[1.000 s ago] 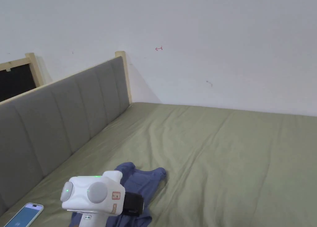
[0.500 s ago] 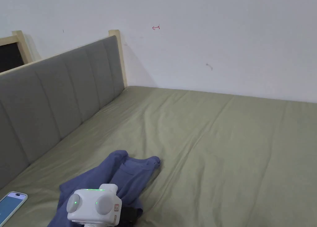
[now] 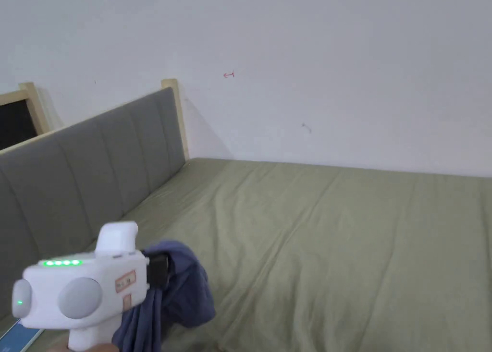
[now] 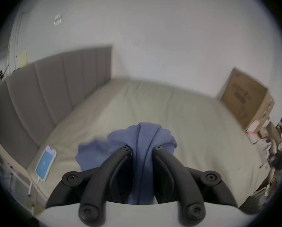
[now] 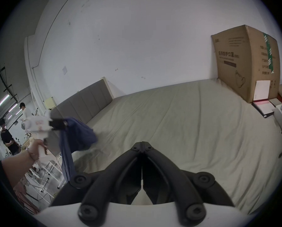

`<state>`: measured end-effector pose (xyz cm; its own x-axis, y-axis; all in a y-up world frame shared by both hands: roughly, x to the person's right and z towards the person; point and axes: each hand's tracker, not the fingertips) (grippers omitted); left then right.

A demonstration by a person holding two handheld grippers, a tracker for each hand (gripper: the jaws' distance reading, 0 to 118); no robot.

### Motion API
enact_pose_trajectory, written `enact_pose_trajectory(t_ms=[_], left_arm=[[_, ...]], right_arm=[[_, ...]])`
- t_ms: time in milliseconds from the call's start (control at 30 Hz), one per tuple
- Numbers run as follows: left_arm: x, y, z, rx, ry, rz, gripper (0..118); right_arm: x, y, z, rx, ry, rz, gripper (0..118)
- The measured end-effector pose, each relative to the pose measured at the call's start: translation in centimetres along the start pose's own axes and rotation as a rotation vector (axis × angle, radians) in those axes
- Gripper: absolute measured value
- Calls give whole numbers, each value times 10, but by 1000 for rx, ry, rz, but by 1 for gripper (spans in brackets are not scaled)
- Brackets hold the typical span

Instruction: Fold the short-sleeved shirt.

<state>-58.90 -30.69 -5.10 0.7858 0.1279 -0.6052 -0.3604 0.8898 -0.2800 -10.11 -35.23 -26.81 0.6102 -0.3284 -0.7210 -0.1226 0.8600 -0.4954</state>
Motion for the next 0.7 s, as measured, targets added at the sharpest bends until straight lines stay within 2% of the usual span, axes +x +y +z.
enact_pose_trajectory(t_ms=[67, 133, 200, 300, 367, 433, 567, 633, 700], left_arm=[[26, 35, 31, 105, -96, 37, 16], [77, 70, 62, 163, -181, 16, 16], [121, 94, 79, 186, -231, -71, 16], [179, 108, 88, 155, -385, -98, 16], [221, 108, 79, 58, -507, -102, 16], [271, 92, 56, -174, -621, -172, 16], [360, 13, -10, -383, -619, -333, 16], [388, -42, -58, -579, -685, -297, 16], [404, -100, -98, -779, -663, -224, 16]], right_arm=[[6, 5, 13, 27, -2, -13, 0], [10, 11, 25, 59, -18, -12, 0], [16, 18, 38, 92, -36, -14, 0], [27, 25, 56, 140, -55, -41, 0], [35, 28, 68, 163, -67, -56, 0], [43, 28, 79, 174, -76, -65, 0], [63, 18, 87, 150, -138, -49, 0], [74, 10, 90, 127, -177, -53, 0], [88, 0, 88, 87, -201, -79, 0]])
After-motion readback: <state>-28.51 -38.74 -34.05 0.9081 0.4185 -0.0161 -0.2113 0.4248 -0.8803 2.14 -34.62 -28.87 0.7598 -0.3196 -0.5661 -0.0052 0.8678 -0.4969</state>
